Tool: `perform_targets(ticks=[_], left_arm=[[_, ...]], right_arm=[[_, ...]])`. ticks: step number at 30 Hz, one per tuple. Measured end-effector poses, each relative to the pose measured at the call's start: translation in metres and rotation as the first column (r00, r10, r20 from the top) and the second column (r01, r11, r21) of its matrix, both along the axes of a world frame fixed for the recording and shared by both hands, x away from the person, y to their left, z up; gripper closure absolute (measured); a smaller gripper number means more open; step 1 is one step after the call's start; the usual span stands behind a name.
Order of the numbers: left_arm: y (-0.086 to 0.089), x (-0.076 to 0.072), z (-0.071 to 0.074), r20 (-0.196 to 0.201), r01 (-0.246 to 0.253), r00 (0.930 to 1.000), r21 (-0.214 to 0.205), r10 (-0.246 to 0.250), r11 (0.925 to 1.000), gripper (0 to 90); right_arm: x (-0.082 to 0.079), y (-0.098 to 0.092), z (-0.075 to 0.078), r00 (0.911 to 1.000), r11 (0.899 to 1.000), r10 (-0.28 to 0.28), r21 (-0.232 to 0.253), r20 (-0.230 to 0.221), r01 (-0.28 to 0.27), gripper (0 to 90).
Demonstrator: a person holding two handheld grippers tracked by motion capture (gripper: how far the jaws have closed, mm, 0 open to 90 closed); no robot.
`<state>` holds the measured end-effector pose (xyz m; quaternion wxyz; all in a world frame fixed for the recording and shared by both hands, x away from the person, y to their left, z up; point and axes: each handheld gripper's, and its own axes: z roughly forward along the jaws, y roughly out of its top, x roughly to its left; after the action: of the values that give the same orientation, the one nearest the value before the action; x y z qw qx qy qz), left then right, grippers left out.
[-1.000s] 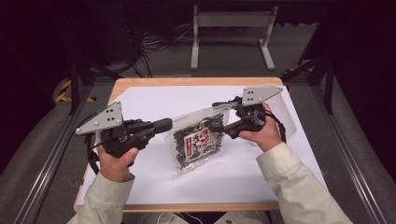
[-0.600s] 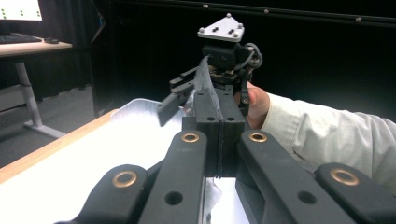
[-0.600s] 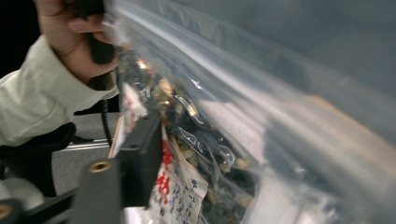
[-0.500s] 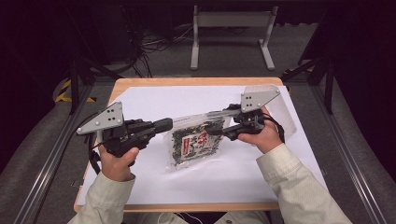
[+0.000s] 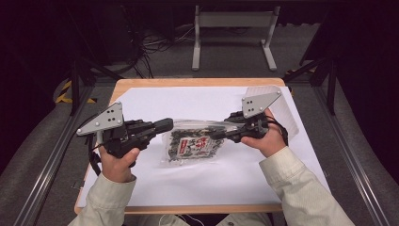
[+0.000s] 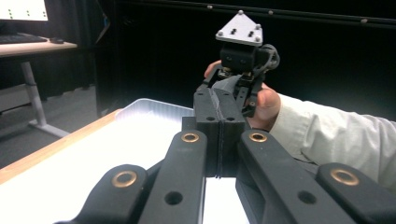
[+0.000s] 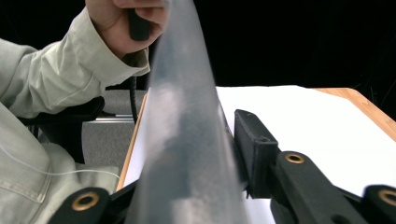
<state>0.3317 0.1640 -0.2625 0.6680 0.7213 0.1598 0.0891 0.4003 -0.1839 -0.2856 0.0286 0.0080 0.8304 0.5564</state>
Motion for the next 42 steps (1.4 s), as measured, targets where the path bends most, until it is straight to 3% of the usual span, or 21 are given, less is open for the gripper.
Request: perform_targets(ticks=[6, 15, 19, 22, 27, 36, 42], left_arm=[[0.001, 0.001, -0.001, 0.001, -0.021, 0.9998, 0.001, 0.021, 0.9998, 90.0], [0.001, 0.002, -0.002, 0.0, -0.067, 0.9977, 0.021, 0.067, 0.9975, 89.2], [0.001, 0.003, -0.002, -0.003, -0.088, 0.9961, 0.035, 0.089, 0.9955, 80.9], [0.001, 0.004, -0.002, -0.011, -0.117, 0.993, 0.045, 0.118, 0.9921, 64.0], [0.003, 0.006, -0.003, -0.026, -0.146, 0.9888, 0.042, 0.147, 0.9885, 47.2], [0.006, 0.009, -0.007, -0.022, -0.182, 0.9826, 0.098, 0.185, 0.9785, 39.6], [0.008, 0.014, -0.017, -0.029, -0.215, 0.9748, 0.144, 0.221, 0.966, 36.8]], right_arm=[[0.0, 0.001, 0.002, 0.9995, 0.999, 0.029, -0.016, -0.007, -0.03, 74.9], [-0.003, 0.002, 0.005, 0.9994, 0.999, 0.026, -0.036, -0.024, -0.027, 76.2], [-0.003, 0.0, 0.005, 0.9997, 0.999, 0.014, -0.04, -0.018, -0.015, 76.2], [-0.003, -0.003, 0.005, 0.9998, 0.999, -0.003, -0.038, -0.018, 0.003, 76.3], [-0.003, -0.006, 0.008, 0.9997, 0.999, -0.018, -0.029, -0.015, 0.017, 76.3], [-0.004, -0.019, 0.023, 0.9966, 0.996, -0.082, -0.02, -0.006, 0.082, 76.2], [-0.006, -0.031, 0.035, 0.9903, 0.99, -0.139, -0.015, 0.004, 0.139, 76.2]])
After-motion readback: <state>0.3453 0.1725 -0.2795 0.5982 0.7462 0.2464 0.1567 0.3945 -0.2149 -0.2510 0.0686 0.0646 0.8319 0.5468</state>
